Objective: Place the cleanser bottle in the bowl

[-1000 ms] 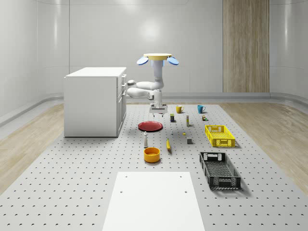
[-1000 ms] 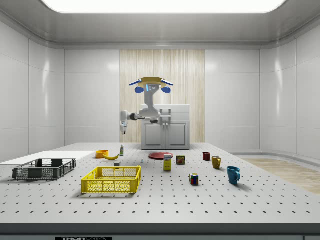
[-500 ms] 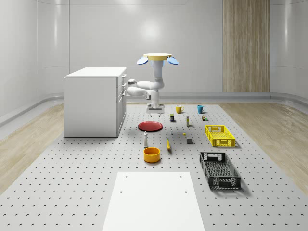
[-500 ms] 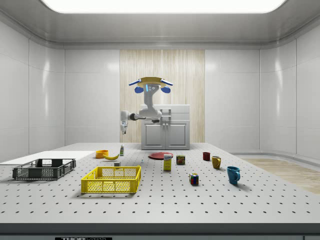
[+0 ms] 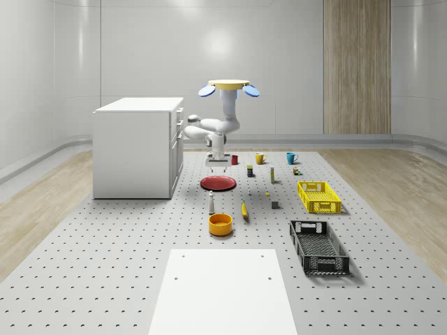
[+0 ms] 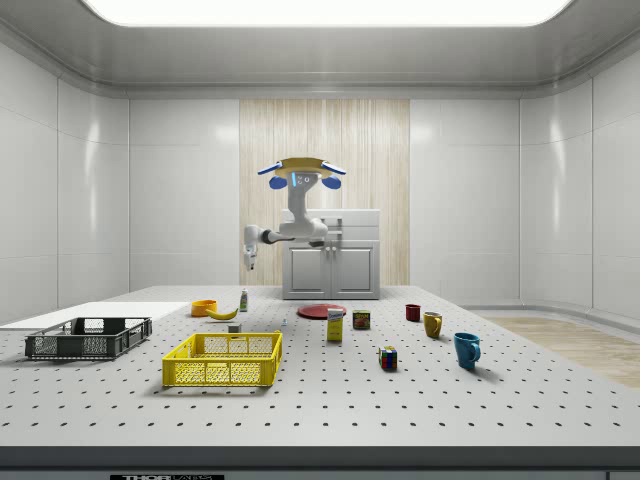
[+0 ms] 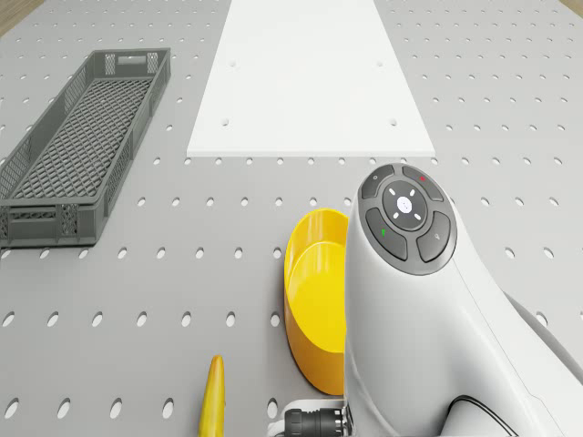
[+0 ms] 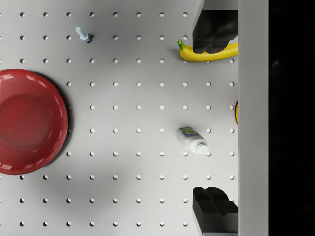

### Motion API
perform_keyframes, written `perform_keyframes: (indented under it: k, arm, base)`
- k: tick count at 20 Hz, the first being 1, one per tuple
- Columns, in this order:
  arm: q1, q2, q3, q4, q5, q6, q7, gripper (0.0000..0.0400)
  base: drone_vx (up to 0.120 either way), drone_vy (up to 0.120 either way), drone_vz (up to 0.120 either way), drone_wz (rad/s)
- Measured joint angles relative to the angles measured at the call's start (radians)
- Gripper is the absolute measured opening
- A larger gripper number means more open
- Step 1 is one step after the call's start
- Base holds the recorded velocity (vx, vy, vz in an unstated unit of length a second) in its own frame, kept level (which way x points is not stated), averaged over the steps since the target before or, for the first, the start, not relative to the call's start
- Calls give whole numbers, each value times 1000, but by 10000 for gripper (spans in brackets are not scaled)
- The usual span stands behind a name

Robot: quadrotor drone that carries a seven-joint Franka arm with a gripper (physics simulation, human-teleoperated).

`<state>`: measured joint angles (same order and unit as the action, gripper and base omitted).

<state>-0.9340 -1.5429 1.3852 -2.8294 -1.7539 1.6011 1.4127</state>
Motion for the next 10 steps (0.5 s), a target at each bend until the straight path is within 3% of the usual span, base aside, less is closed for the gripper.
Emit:
perform_keyframes:
  k: [1, 6, 10]
  arm:
    - [7, -2, 1, 3, 2, 2, -10, 400]
    - [31, -12, 7, 28, 12, 14, -59, 400]
    - [-6, -14, 16, 71, 23, 20, -65, 400]
  base:
    - [0, 0, -120, 0]
    - [0, 0, 0, 0]
    - [0, 0, 0, 0]
